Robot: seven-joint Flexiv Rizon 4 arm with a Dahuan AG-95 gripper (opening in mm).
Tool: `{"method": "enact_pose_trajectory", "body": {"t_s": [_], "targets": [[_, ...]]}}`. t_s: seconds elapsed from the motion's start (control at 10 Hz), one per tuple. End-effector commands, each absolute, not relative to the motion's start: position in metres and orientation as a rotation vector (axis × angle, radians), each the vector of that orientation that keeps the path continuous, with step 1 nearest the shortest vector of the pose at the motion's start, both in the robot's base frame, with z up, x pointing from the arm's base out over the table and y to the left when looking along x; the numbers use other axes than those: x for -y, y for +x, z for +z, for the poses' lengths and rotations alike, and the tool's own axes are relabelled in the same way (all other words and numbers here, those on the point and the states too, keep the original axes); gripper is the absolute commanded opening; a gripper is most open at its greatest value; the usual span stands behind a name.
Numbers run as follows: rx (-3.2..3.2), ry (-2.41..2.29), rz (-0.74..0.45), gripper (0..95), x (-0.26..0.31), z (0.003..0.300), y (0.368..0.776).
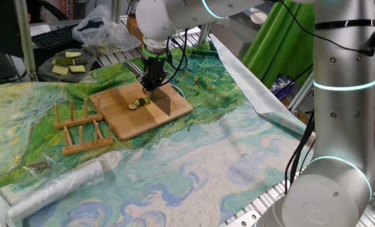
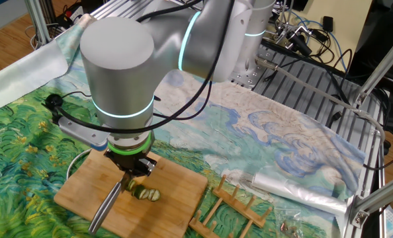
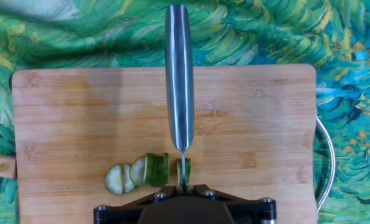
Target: Chop the cucumber into shreds
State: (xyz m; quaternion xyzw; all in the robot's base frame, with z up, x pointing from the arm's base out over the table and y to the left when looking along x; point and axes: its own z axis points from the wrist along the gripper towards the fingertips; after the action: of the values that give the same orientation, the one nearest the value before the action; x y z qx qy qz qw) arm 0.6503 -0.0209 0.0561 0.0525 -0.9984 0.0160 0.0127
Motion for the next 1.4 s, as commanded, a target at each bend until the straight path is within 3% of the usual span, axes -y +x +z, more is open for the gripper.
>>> {"method": "enact_pose_trajectory", "body": {"t_s": [0.1,0.4,1.4], "targets": [[3.113,0.165,0.038,0.0,0.021,0.047,0.651],[3.118,0.163,0.025,0.0,0.020,0.032,0.651],[3.117,0.123,0.045,0.0,0.016,0.041,0.651]]}}
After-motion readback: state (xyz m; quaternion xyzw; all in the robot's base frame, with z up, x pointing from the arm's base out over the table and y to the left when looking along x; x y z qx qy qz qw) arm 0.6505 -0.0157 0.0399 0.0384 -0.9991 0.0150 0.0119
